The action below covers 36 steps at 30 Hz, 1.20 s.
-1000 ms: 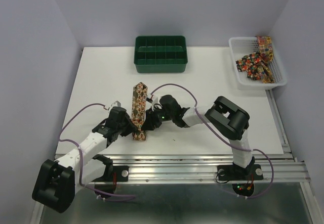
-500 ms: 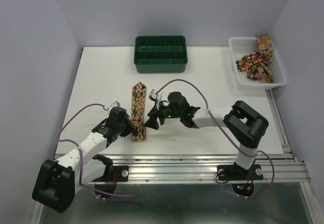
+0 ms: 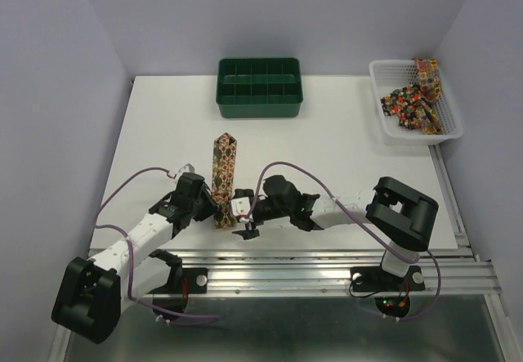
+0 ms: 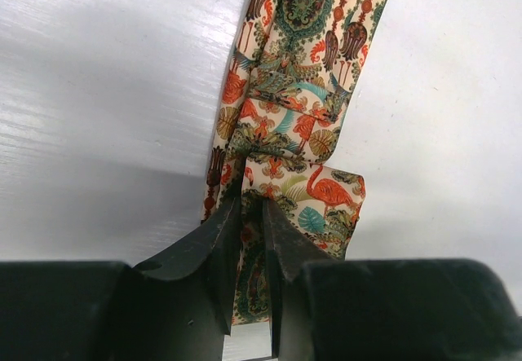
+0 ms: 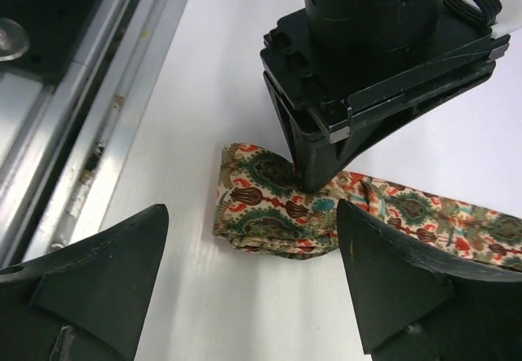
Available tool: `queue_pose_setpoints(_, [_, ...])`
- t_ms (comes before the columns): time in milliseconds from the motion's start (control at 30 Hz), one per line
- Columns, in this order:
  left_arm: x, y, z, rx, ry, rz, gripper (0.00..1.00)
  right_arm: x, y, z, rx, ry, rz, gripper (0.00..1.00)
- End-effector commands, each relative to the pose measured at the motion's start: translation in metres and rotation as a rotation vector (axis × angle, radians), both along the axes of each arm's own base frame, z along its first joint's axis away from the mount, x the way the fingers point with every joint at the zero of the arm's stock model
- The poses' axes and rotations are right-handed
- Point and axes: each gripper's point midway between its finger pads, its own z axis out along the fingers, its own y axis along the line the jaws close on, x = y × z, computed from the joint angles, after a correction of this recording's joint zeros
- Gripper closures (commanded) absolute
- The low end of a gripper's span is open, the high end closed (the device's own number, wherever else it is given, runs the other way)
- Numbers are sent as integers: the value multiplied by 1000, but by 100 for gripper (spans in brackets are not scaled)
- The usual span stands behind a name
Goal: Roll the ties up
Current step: Roll the tie
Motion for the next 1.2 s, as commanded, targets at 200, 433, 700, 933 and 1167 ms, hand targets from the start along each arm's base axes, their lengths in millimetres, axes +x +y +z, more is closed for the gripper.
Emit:
queue_pose_setpoints(200, [1,0,4,18,6,-5,72,-2,2,-29,-134,-241,107,11])
queue_pose_setpoints(433, [2,-1,5,15,6,-9,72,-4,6,-37,-124,-293,100,11])
queue_pose_setpoints(700, [2,-1,5,14,4,-9,72,-1,9,-28,-59,-357,53,11])
queue_pose_setpoints(933, [2,-2,5,13,3,-13,72,-2,13,-46,-140,-377,89,16])
queue_pose_setpoints(1167, [1,-2,5,14,6,-12,72,5,14,-54,-163,-398,72,20])
